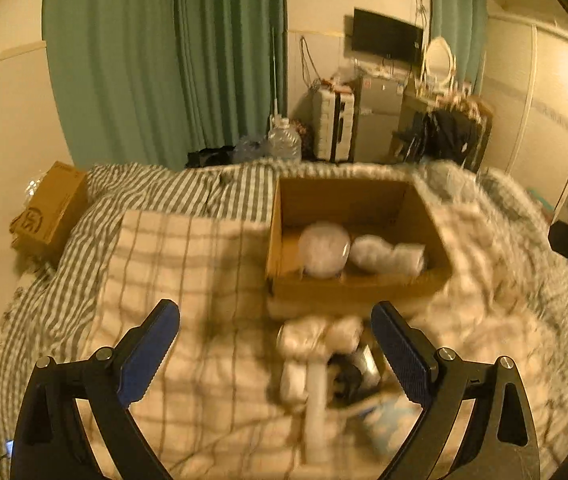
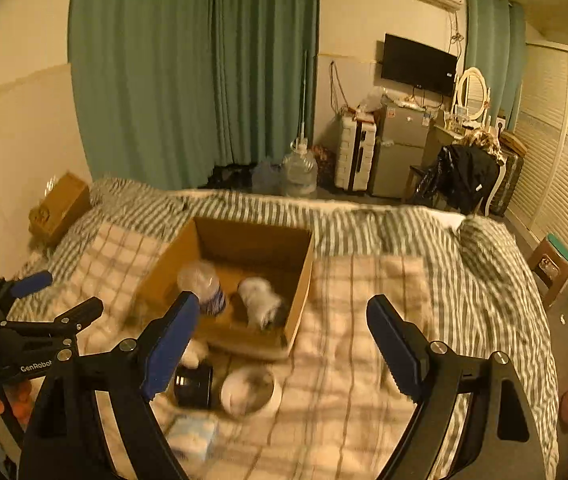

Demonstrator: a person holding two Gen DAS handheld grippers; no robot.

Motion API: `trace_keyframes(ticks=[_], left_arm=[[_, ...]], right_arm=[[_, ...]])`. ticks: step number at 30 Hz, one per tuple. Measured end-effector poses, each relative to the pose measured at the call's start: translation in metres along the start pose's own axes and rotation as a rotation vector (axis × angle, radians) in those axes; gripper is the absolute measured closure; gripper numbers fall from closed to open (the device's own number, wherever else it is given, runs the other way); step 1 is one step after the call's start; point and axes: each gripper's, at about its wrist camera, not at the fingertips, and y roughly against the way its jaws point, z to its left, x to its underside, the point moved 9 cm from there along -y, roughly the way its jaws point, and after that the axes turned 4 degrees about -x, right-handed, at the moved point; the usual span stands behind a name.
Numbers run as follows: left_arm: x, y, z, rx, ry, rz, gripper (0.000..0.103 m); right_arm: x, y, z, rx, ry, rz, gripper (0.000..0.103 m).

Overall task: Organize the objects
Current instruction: 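Grasp the white tube with the left tool while the right tool grasps the Vinda tissue pack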

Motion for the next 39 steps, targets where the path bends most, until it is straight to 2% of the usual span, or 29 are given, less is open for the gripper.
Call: trace_keyframes(ticks=[3, 9, 12, 15, 16, 17, 19, 23, 27, 33, 39], left_arm=[[0.03, -0.009, -0.003, -0.013, -0.026, 0.042, 0.004], [0.092, -0.048, -0.021, 0.042, -0.057, 0.216, 0.006], [0.109, -0.064, -0.034, 0.072, -0.084, 0.289, 0.016], [0.128, -0.081, -0.047, 0.114, -0.113, 0.373, 0.031], [0.137, -0.088, -0.052, 0.133, -0.125, 0.415, 0.043], [0.143, -0.093, -0.055, 0.148, -0.132, 0.448, 0.064], [0.15, -0.097, -0.06, 0.191, -0.129, 0.486, 0.085], [0.134, -0.076, -0.055, 0.213, -0.095, 0.388, 0.087], [0.116, -0.048, -0.042, 0.203, -0.073, 0.294, 0.087], [0.109, -0.027, -0.019, 0.202, -0.046, 0.283, 0.087], [0.11, -0.014, -0.005, 0.196, -0.032, 0.278, 0.087]], right_arm=[[0.032, -0.008, 0.009, 0.001, 0.006, 0.049, 0.017], [0.093, -0.042, 0.024, -0.03, -0.024, 0.178, 0.017], [0.118, -0.061, 0.027, -0.018, -0.019, 0.226, 0.017], [0.132, -0.073, 0.029, -0.03, -0.033, 0.26, 0.017], [0.136, -0.076, 0.029, -0.032, -0.037, 0.27, 0.017], [0.138, -0.078, 0.029, -0.034, -0.037, 0.278, 0.017], [0.142, -0.083, 0.031, -0.04, -0.037, 0.296, 0.017], [0.145, -0.085, 0.036, -0.042, -0.018, 0.314, 0.017], [0.143, -0.079, 0.045, -0.065, -0.011, 0.328, 0.017], [0.143, -0.076, 0.065, -0.094, 0.007, 0.372, 0.017], [0.177, -0.095, 0.091, -0.12, 0.078, 0.479, 0.017]])
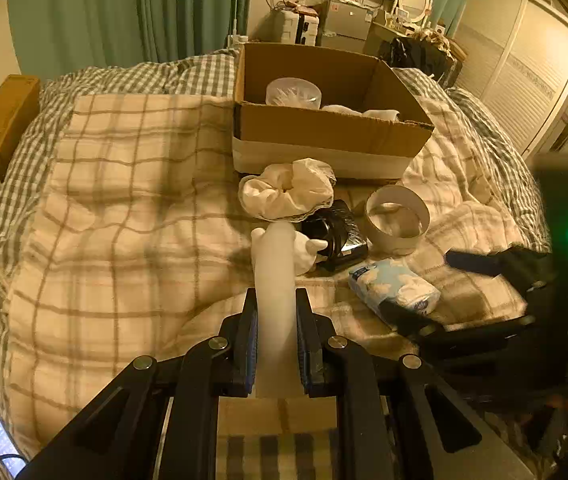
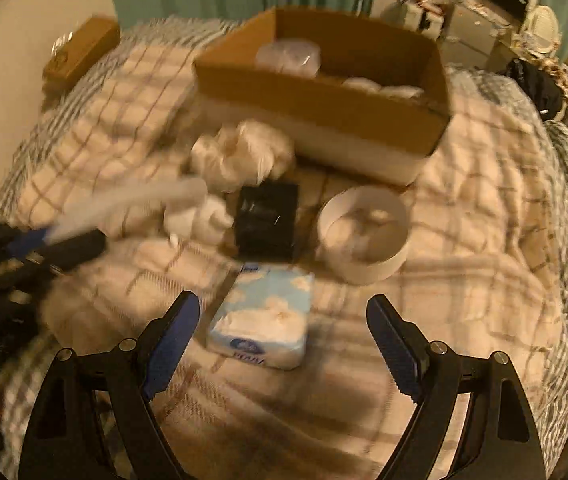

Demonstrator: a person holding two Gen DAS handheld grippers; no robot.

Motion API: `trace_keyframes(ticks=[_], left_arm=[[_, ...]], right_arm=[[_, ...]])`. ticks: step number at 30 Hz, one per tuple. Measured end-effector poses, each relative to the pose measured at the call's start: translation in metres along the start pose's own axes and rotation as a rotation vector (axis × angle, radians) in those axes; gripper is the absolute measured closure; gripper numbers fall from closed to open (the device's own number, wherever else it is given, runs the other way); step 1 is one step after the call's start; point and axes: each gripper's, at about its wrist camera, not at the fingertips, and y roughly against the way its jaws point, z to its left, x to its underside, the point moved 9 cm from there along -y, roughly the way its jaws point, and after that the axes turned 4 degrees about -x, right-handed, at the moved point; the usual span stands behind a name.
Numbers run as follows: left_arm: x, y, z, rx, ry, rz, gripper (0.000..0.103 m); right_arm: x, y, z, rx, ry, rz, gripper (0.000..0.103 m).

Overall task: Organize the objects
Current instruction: 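Grasp the white tube with the left tool while the right tool grasps the Vinda tissue pack, then lower the tube and tissue pack into the box and open both tools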

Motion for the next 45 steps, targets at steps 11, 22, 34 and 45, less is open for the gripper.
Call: trace_keyframes(ticks=[11, 22, 34, 45], left_arm=[[0.002, 0.019, -0.011, 0.017, -0.017, -0.012, 0.087], [-0.044, 0.052, -0.033, 0.041, -0.065, -0.09, 0.087], [-0.191, 0.06, -0.06, 0.02, -0.145, -0.255, 0.087], [-0.251, -0.032, -0.064, -0.027, -0.142, -0.194, 0.087]], right_arm=[[0.014, -0.004, 0.01, -0.026, 0.032, 0.014, 0.047], [-0.031, 0.086, -0.003, -0.015, 0.038, -0.212, 0.048], [-0.154, 0.154, -0.048, -0.003, 0.021, -0.423, 0.048], [-0.236, 0.114, -0.095, -0.021, -0.063, -0.405, 0.049]])
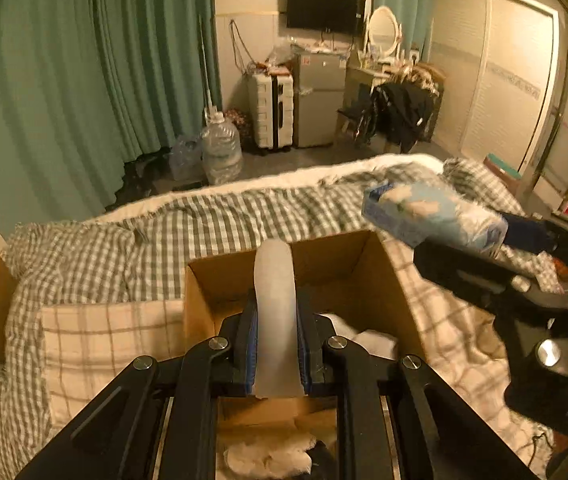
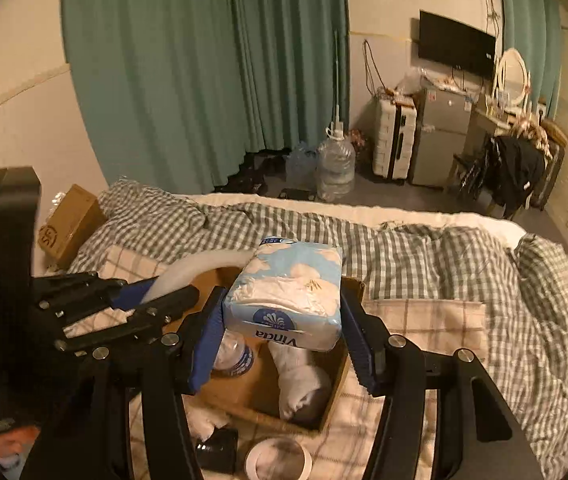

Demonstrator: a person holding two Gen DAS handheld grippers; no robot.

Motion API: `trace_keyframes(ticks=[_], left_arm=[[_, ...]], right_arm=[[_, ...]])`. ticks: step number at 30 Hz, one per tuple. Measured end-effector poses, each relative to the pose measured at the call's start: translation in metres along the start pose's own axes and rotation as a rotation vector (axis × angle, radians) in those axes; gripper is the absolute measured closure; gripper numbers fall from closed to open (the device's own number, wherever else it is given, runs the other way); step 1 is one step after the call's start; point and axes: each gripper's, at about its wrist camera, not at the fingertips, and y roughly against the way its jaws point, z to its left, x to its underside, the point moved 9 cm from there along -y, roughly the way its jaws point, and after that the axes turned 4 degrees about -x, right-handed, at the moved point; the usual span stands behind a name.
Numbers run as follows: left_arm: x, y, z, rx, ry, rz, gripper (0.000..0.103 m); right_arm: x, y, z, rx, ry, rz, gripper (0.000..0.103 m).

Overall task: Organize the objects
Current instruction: 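Lower the tube and tissue pack into the box and open both tools, then grasp the white ceramic figurine with the left tool while the right tool grasps the white tape ring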

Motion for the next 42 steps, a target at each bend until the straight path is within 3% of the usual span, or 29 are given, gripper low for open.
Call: trace_keyframes(ticks=[5, 10, 11, 12, 14, 15, 24, 32, 37, 42], left_arm=[[0.023, -0.036, 0.0, 0.018, 0.011, 0.061, 0.087], [0.028, -0.041, -0.007, 0.071, 0.025, 0.06, 0.083], [0.026, -0.038, -0.007, 0.063, 0.015, 0.054, 0.078], [0.024, -0.035, -0.007, 0.057, 0.01, 0.051, 0.07], [0.02, -0.025, -0.005, 0.037, 0.016, 0.037, 0.022], [0.017, -0.018, -0.003, 0.025, 0.022, 0.019, 0.016], [0.014, 0.056, 0.03, -0.09, 0.06, -0.068, 0.014], [0.052, 0.121, 0.057, -0.156, 0.144, -0.145, 0.01], [0.102, 0.115, 0.062, -0.177, 0.207, -0.122, 0.01], [0.159, 0.068, 0.062, -0.197, 0.228, 0.003, 0.01]], right_arm=[[0.017, -0.037, -0.015, 0.003, -0.024, 0.057, 0.05], [0.03, -0.056, -0.027, -0.009, -0.081, 0.069, 0.045], [0.03, -0.055, -0.029, -0.001, -0.087, 0.059, 0.042], [0.029, -0.053, -0.03, 0.002, -0.088, 0.053, 0.028], [0.025, -0.044, -0.033, 0.03, -0.081, 0.028, 0.018], [0.022, -0.039, -0.035, 0.04, -0.081, 0.011, 0.018], [0.006, 0.043, -0.034, 0.112, -0.042, -0.076, 0.014], [0.04, 0.112, -0.011, 0.133, -0.016, -0.114, 0.01], [0.085, 0.102, -0.004, 0.172, -0.012, -0.062, 0.01], [0.137, 0.055, -0.001, 0.175, -0.024, 0.049, 0.01]])
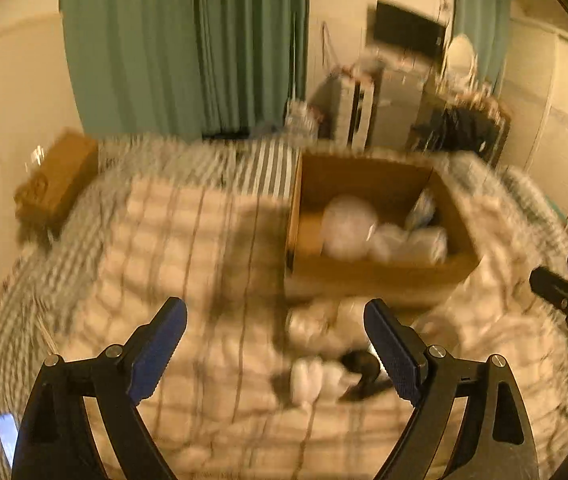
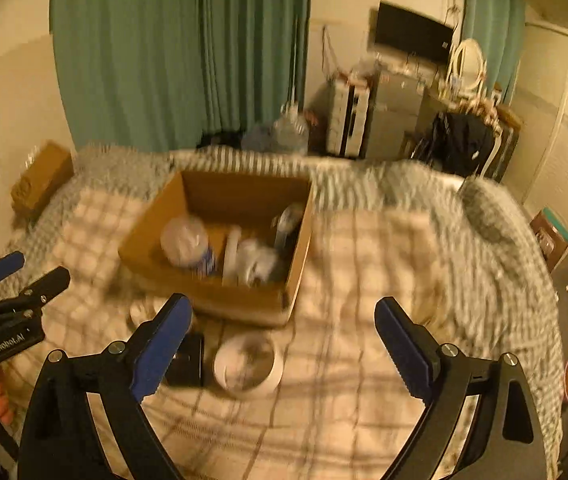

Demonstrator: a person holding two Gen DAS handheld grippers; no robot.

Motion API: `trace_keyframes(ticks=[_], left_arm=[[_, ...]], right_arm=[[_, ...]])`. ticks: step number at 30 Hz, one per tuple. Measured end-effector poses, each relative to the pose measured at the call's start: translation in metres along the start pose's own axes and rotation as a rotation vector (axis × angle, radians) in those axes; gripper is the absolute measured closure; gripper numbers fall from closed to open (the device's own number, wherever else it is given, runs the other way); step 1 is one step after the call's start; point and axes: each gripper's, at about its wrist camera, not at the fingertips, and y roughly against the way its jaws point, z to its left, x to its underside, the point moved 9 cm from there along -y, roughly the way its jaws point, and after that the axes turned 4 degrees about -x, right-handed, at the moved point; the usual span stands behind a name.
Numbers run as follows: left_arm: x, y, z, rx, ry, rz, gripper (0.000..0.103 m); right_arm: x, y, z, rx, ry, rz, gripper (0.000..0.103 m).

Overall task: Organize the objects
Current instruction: 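Grasp the white ceramic figurine with the left tool while the right tool grasps the white tape ring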

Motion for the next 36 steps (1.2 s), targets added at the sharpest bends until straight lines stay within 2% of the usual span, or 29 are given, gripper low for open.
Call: trace_keyframes(ticks=[3, 5, 12, 19, 25, 29, 36], left_arm=[[0.035, -0.032, -0.003, -0.016, -0.004, 0.092, 0.01], [0.054, -0.051, -0.007, 0.001, 0.001, 0.162, 0.01], [0.099, -0.086, -0.016, 0.041, 0.004, 0.332, 0.01], [0.109, -0.097, -0.031, 0.049, -0.06, 0.368, 0.01], [0.104, -0.1, -0.046, 0.019, -0.15, 0.336, 0.011], [0.105, -0.105, -0.049, 0.059, -0.141, 0.347, 0.011], [0.112, -0.112, -0.063, 0.072, -0.188, 0.367, 0.011]], right_arm=[[0.025, -0.03, 0.004, 0.01, 0.016, 0.061, 0.01], [0.042, -0.049, 0.006, 0.014, 0.016, 0.106, 0.01], [0.097, -0.102, 0.009, 0.008, 0.024, 0.255, 0.01], [0.118, -0.125, 0.017, 0.012, 0.078, 0.33, 0.01], [0.119, -0.142, 0.02, 0.005, 0.09, 0.343, 0.01], [0.118, -0.15, 0.016, -0.016, 0.061, 0.344, 0.01], [0.121, -0.151, 0.02, -0.036, 0.065, 0.347, 0.021]])
